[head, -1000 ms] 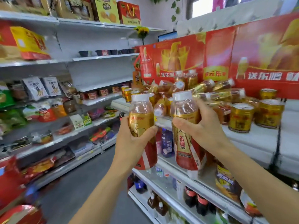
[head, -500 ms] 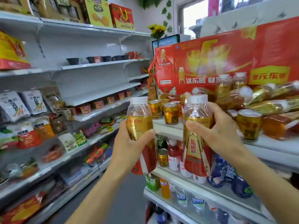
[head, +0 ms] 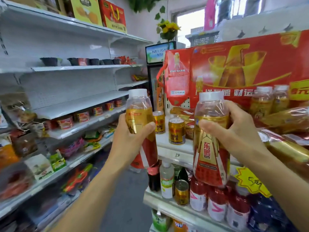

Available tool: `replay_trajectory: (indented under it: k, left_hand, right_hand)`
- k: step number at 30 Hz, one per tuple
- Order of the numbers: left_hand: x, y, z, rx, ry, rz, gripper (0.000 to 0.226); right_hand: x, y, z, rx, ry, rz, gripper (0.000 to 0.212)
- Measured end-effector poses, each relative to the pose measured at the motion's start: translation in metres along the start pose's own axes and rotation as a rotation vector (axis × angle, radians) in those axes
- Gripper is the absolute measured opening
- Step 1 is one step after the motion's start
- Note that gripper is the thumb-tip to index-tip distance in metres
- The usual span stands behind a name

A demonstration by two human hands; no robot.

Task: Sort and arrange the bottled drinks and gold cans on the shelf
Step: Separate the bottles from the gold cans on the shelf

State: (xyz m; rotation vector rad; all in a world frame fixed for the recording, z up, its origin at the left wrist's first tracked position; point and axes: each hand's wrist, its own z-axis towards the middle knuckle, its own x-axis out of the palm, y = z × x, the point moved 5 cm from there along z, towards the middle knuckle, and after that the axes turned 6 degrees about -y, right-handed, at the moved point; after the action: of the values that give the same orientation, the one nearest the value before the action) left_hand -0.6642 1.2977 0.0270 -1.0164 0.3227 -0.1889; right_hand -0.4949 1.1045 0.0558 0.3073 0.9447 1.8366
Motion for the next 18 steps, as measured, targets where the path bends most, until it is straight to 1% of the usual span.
replay_trajectory:
  k: [2, 6, 13, 16, 18]
  left_hand:
    - [0.004, 0.005, 0.023, 0.008, 0.005, 0.0, 0.039]
    - [0.016, 0.015, 0.08, 0.069, 0.016, 0.012, 0.044]
    - [0.046, 0.02, 0.192, 0.154, 0.054, -0.096, 0.05]
    - [0.07, 0.031, 0.241, 0.174, 0.115, -0.135, 0.052]
    - [0.089, 0.042, 0.266, 0.189, 0.185, -0.128, 0.055]
  right_hand:
    - [0.01, -0.001, 0.015, -0.013, -0.011, 0.01, 0.045]
    - [0.033, -0.005, 0.053, -0.041, -0.017, 0.004, 0.05]
    - [0.065, -0.008, 0.131, -0.077, -0.092, -0.094, 0.044]
    - [0.081, -0.015, 0.162, -0.088, -0.169, -0.179, 0.039]
    - [0.091, -0.022, 0.178, -0.073, -0.203, -0.219, 0.037]
